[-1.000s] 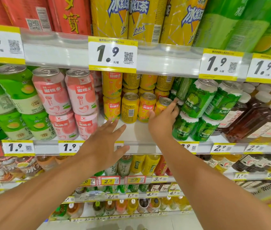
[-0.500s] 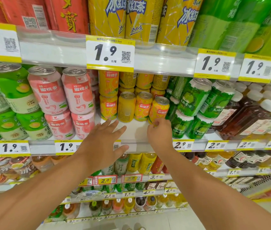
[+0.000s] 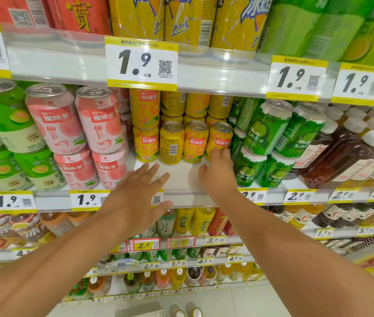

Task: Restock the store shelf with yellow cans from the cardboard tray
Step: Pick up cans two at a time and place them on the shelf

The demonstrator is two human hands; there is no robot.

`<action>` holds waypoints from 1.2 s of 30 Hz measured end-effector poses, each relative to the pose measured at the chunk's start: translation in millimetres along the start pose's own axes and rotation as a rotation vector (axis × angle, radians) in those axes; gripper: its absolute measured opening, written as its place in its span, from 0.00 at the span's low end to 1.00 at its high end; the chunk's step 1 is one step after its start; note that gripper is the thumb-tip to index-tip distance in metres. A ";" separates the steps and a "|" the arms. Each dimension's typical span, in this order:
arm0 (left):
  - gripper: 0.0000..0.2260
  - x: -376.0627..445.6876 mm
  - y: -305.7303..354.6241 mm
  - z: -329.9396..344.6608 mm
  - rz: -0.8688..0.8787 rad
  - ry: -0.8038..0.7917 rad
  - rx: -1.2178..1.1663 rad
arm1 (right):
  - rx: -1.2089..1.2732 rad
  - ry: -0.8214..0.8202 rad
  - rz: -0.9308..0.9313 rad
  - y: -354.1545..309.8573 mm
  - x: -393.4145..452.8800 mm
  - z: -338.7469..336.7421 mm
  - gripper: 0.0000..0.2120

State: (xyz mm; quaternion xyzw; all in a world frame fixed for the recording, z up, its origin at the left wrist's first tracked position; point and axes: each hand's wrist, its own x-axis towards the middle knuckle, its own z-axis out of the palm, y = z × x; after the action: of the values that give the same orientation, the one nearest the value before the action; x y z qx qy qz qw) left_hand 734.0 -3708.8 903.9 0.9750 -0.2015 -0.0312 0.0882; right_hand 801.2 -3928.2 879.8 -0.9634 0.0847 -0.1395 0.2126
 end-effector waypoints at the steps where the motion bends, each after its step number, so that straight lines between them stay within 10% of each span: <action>1: 0.32 -0.5 0.0 0.0 -0.003 -0.002 0.008 | -0.033 -0.009 -0.027 1.6 -1.9 0.6 0.19; 20: 0.36 -59.8 57.6 31.1 -0.058 0.175 0.113 | -0.210 -0.134 -0.622 80.5 -110.3 -38.4 0.31; 36: 0.35 -121.2 127.4 247.0 -0.214 0.132 0.036 | -0.090 -0.349 -0.695 229.9 -218.8 66.3 0.34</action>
State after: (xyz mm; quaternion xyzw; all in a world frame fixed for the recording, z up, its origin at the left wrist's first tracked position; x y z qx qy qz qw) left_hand 549.7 -3814.9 687.8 0.9923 -0.0904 0.0274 0.0797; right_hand 590.4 -4059.7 671.4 -0.9523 -0.2779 -0.0336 0.1214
